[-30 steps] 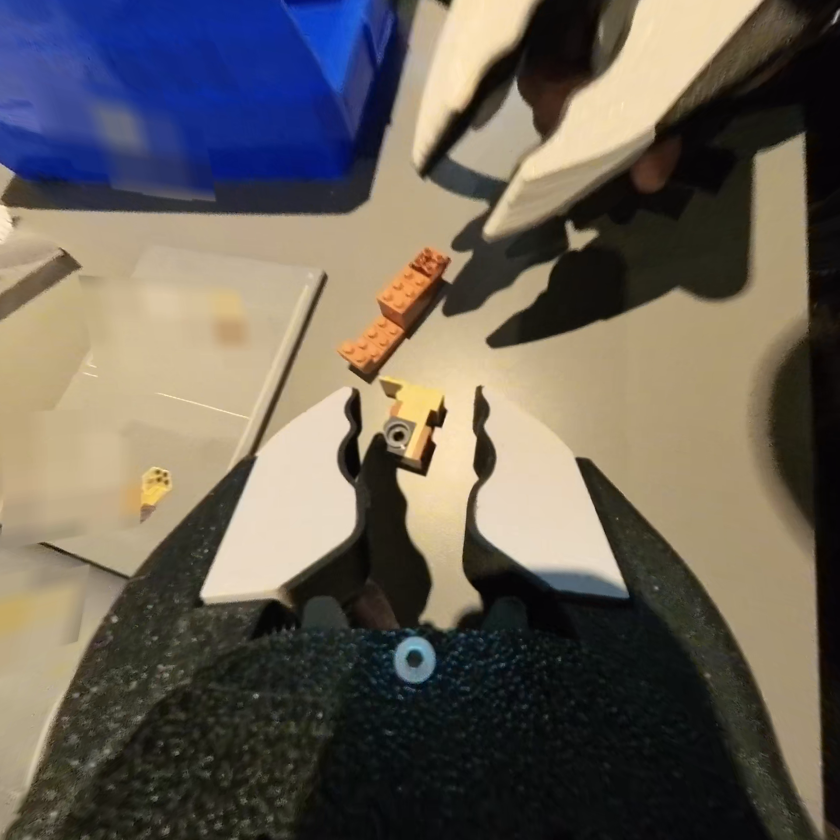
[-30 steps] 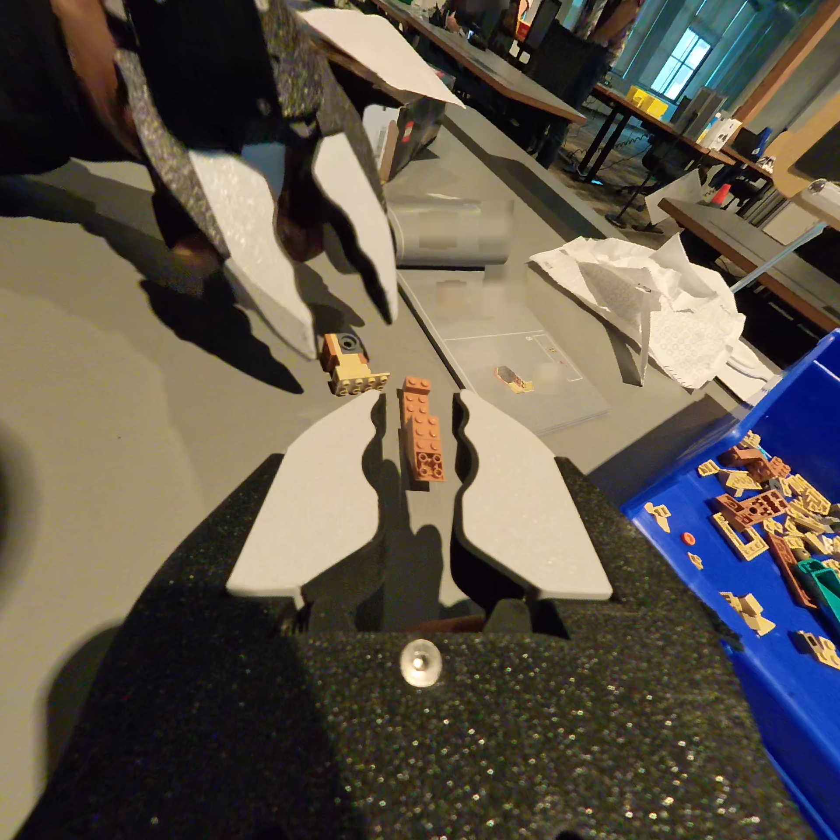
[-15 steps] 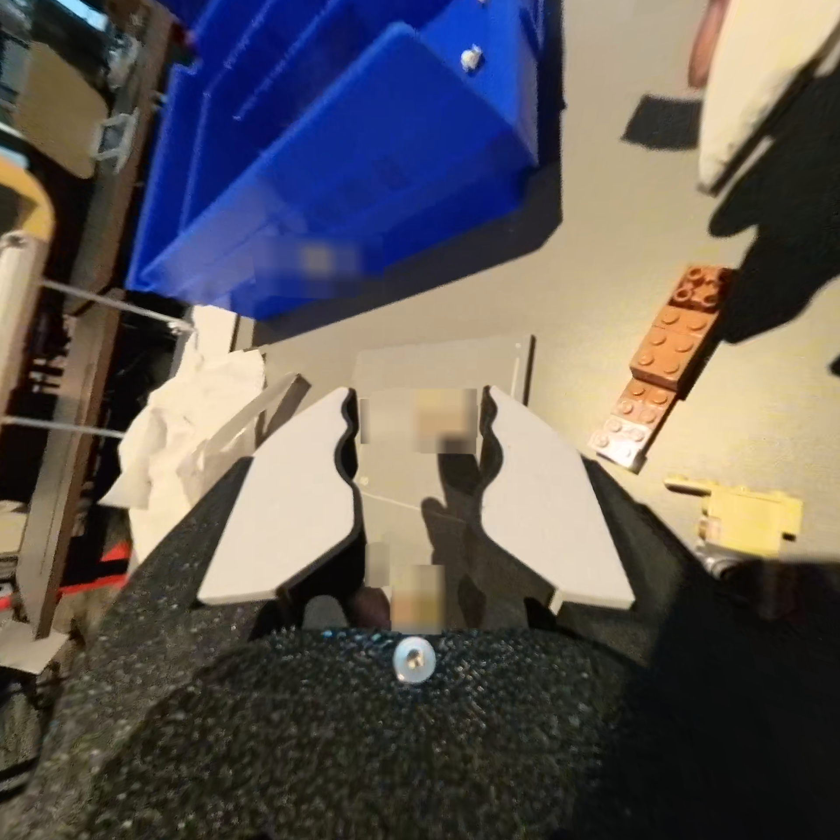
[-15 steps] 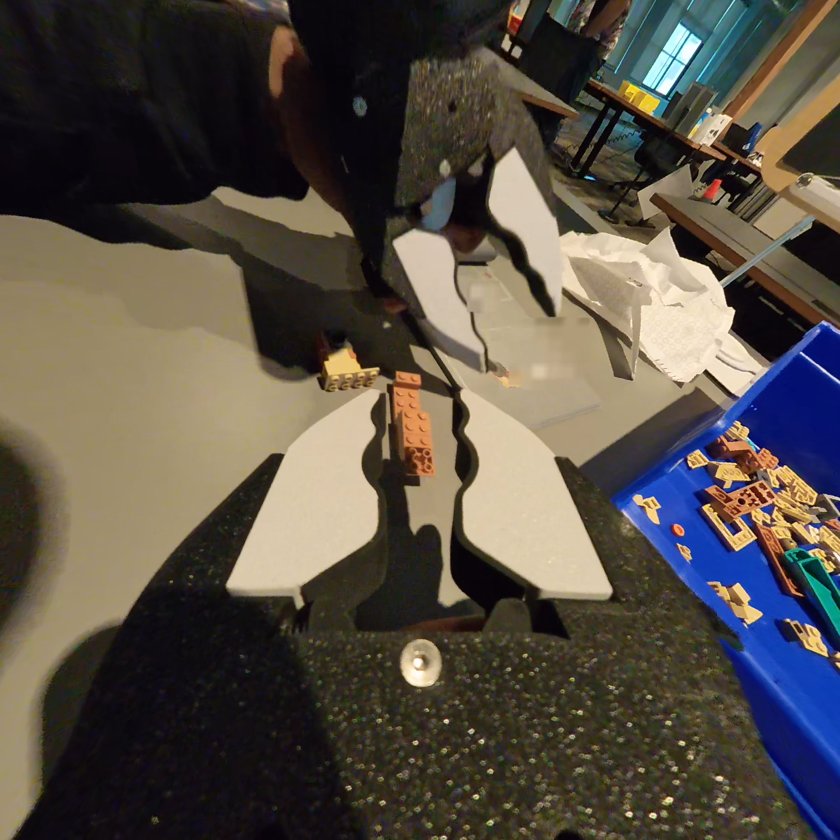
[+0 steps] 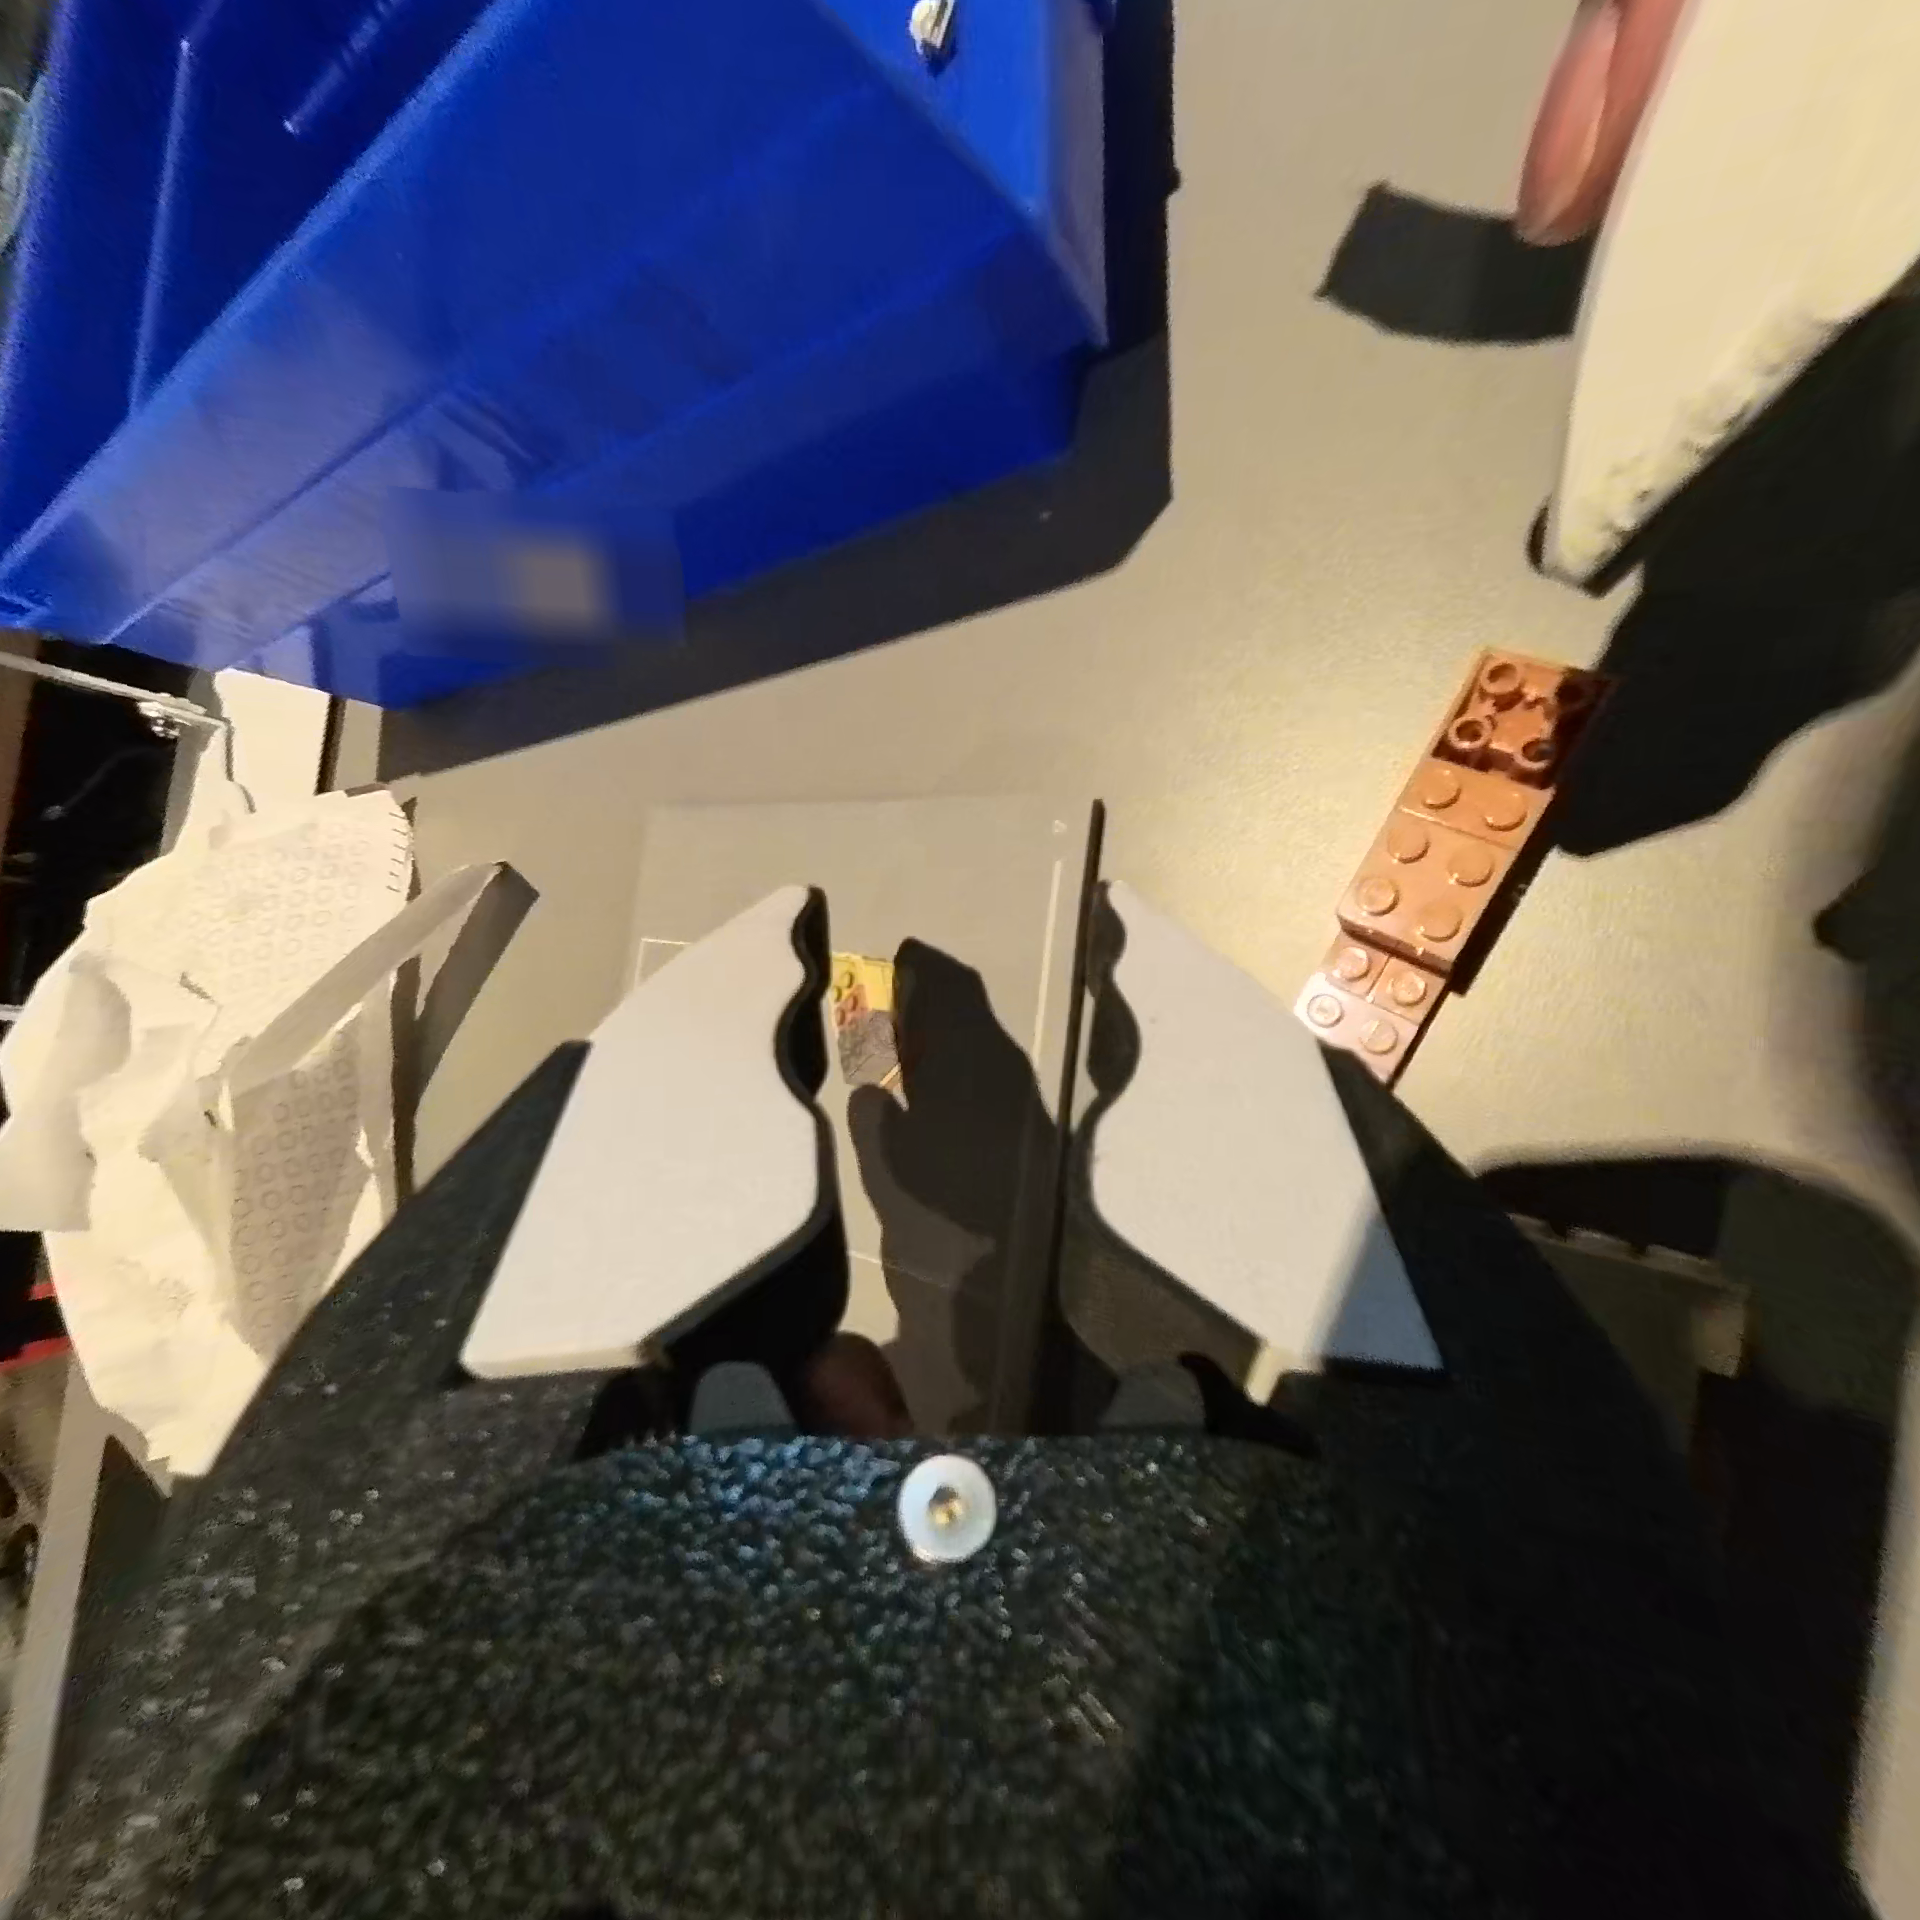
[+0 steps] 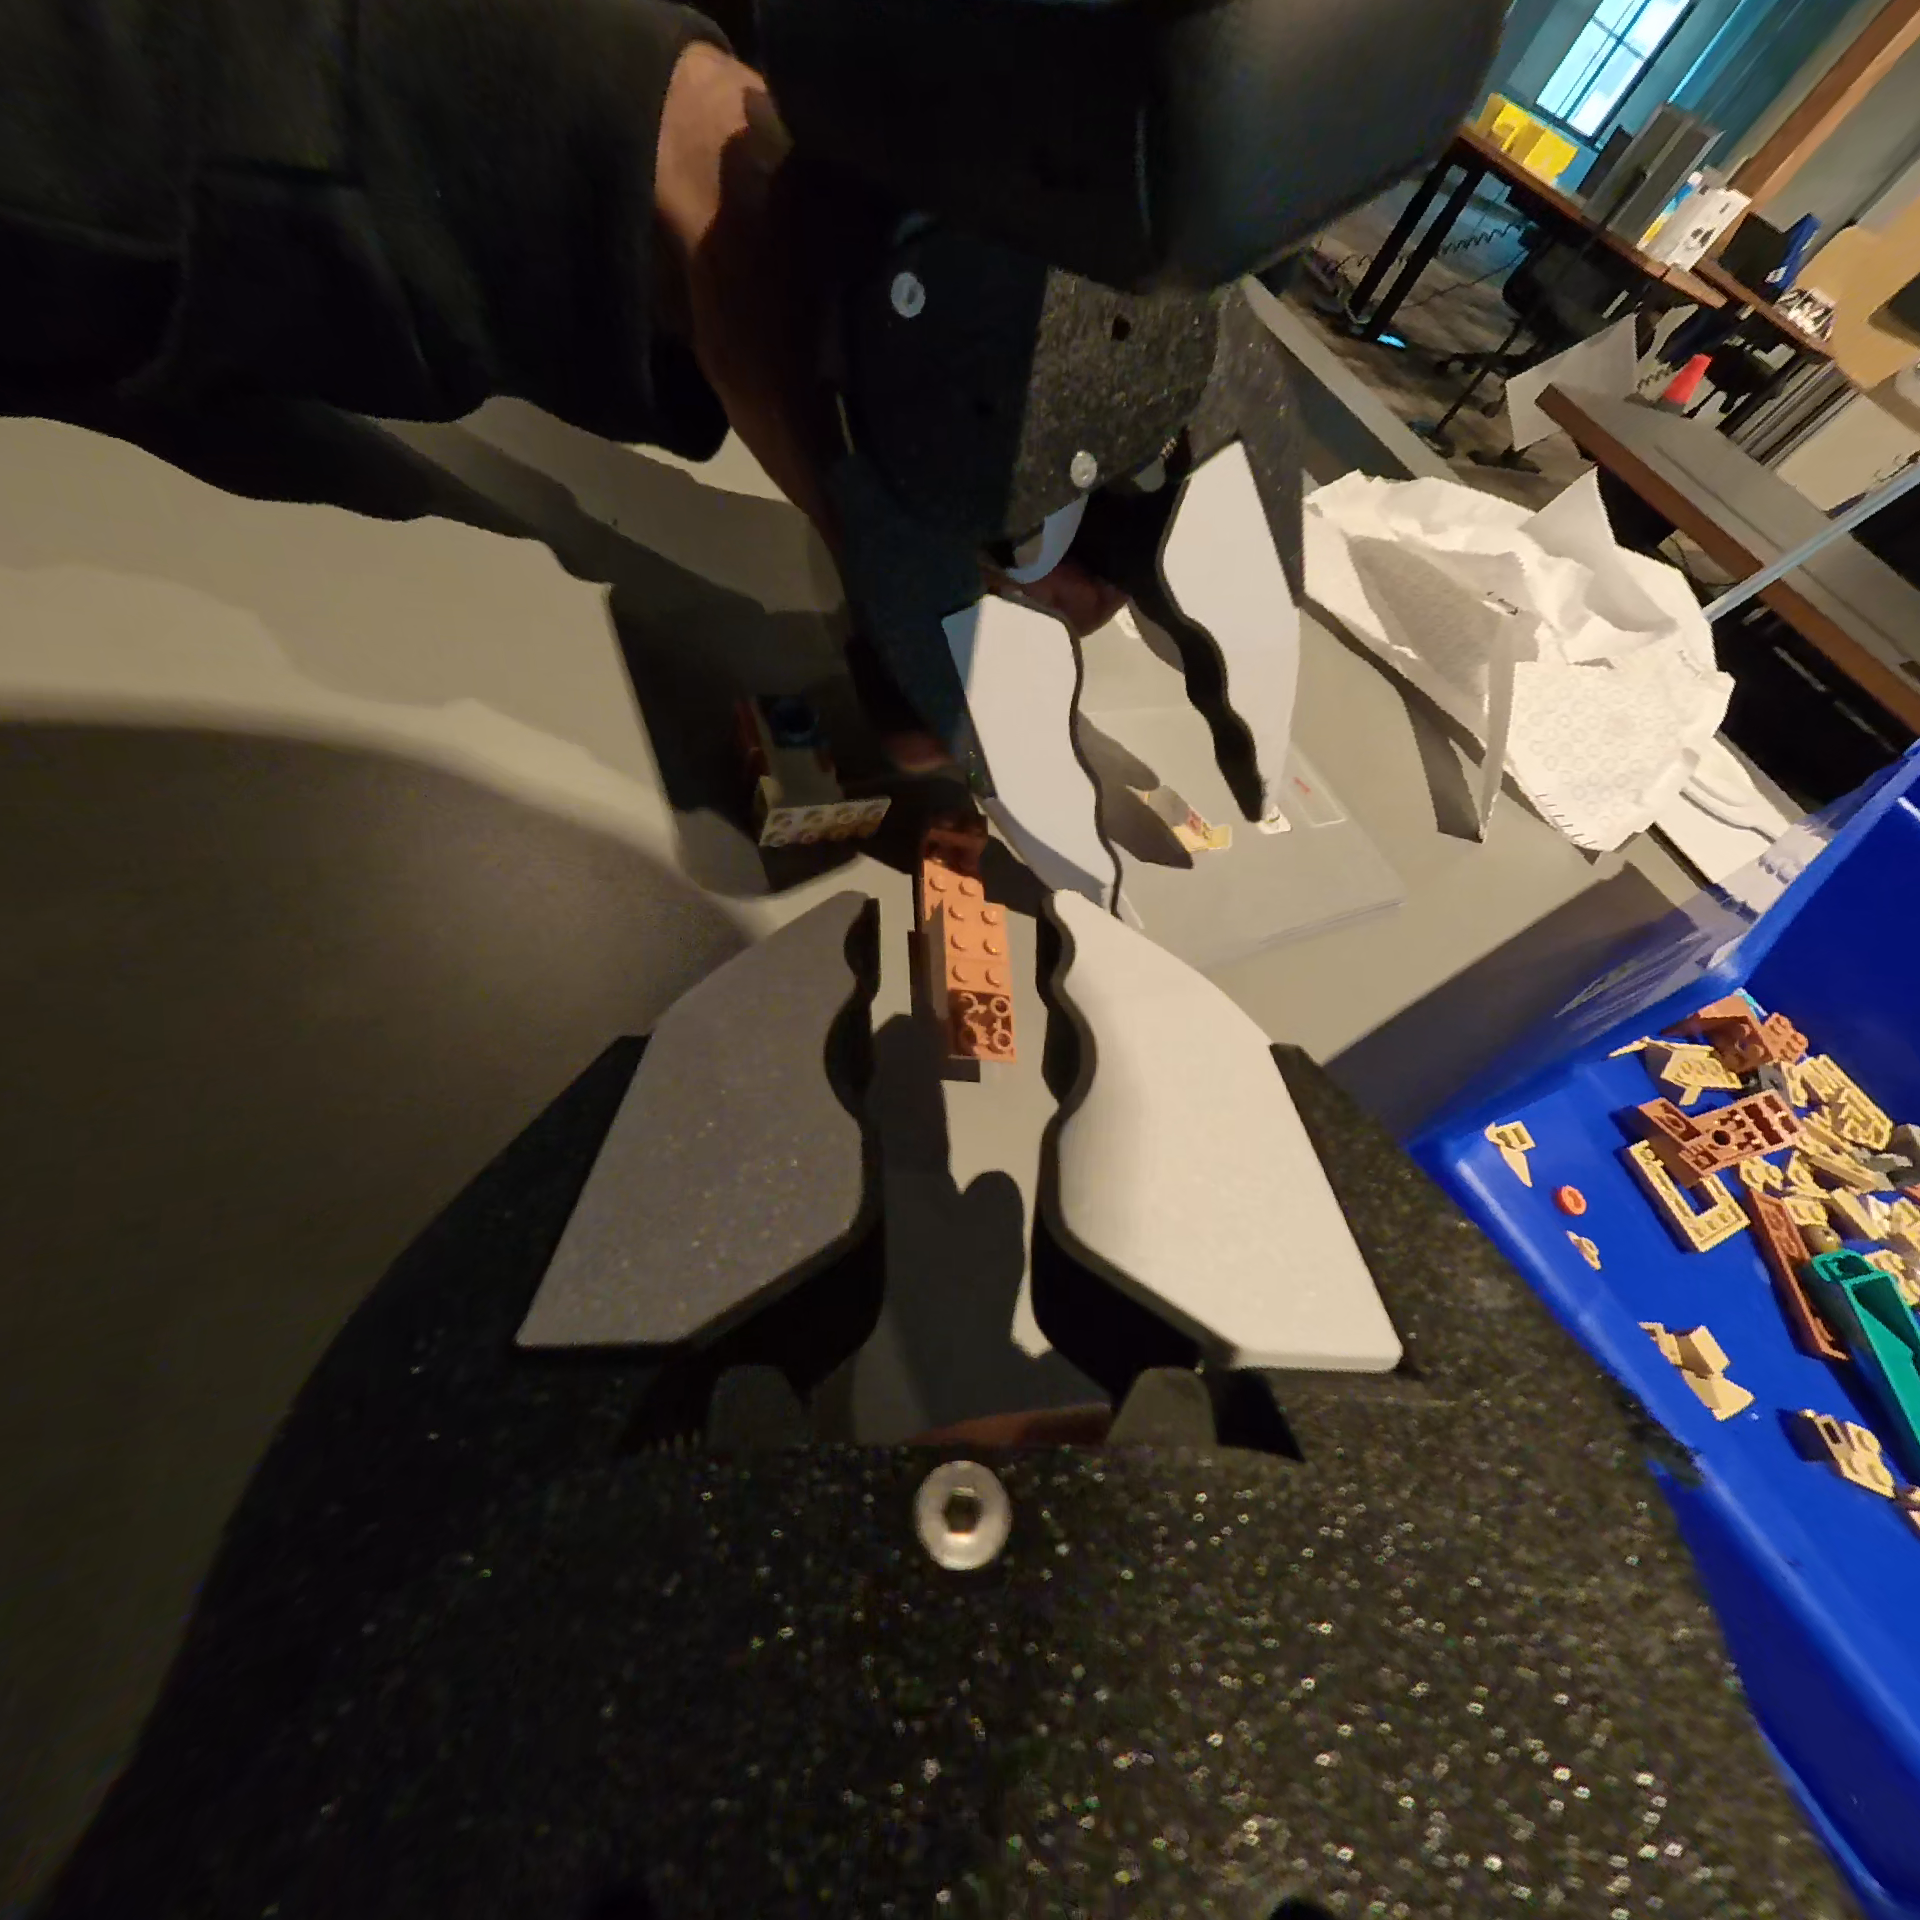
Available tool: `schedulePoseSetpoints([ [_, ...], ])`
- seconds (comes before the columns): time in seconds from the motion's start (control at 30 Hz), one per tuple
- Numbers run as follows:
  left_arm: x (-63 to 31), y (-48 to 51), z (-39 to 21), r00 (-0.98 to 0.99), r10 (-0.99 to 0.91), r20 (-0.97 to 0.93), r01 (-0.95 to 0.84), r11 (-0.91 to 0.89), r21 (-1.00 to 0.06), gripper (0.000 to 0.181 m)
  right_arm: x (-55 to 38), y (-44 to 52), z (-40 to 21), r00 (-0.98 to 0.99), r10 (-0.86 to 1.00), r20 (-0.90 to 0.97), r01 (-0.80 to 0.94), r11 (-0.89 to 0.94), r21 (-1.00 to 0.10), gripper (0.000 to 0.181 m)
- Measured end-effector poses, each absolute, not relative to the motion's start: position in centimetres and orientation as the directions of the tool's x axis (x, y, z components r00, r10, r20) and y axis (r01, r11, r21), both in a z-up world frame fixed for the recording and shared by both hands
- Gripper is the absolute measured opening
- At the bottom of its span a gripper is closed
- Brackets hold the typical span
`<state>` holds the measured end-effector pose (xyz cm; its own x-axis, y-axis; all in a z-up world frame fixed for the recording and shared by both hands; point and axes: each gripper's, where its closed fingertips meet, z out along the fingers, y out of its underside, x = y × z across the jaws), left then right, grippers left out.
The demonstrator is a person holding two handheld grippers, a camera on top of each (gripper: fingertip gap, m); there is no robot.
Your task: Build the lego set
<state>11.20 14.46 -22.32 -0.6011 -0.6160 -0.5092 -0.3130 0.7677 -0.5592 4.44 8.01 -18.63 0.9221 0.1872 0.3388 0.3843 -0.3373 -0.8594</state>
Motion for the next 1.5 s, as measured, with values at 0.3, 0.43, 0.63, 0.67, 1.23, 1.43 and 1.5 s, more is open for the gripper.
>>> schedulePoseSetpoints([
  [0.3, 11.3, 14.7, -22.6, -0.588, -0.64, -0.494, -0.325, 0.746, -0.581, 0.046, 4.8, 8.0, -18.9, 0.933, 0.179, 0.311, 0.356, -0.362, -0.861, 0.028],
  [0.43, 11.3, 14.7, -22.6, -0.587, -0.645, -0.489, -0.327, 0.742, -0.586, 0.046, 4.9, 7.9, -19.0, 0.938, 0.178, 0.299, 0.345, -0.367, -0.864, 0.028],
  [0.63, 11.2, 14.7, -22.5, -0.58, -0.65, -0.491, -0.327, 0.738, -0.59, 0.046, 4.9, 7.9, -19.0, 0.938, 0.178, 0.296, 0.342, -0.367, -0.865, 0.028],
  [0.67, 11.2, 14.8, -22.5, -0.579, -0.652, -0.49, -0.328, 0.736, -0.592, 0.046, 4.9, 7.9, -19.0, 0.939, 0.177, 0.295, 0.342, -0.367, -0.865, 0.028],
  [1.23, 11.1, 14.9, -21.7, -0.561, -0.674, -0.481, -0.324, 0.713, -0.621, 0.045, 4.9, 7.9, -19.0, 0.94, 0.178, 0.292, 0.339, -0.366, -0.867, 0.027],
  [1.43, 11.2, 15.0, -21.2, -0.541, -0.689, -0.483, -0.312, 0.698, -0.645, 0.045, 5.2, 8.1, -19.0, 0.946, 0.164, 0.278, 0.321, -0.374, -0.87, 0.028],
  [1.5, 11.2, 15.1, -21.1, -0.538, -0.692, -0.48, -0.312, 0.693, -0.65, 0.045, 5.3, 8.2, -19.0, 0.949, 0.162, 0.272, 0.314, -0.379, -0.871, 0.028],
])
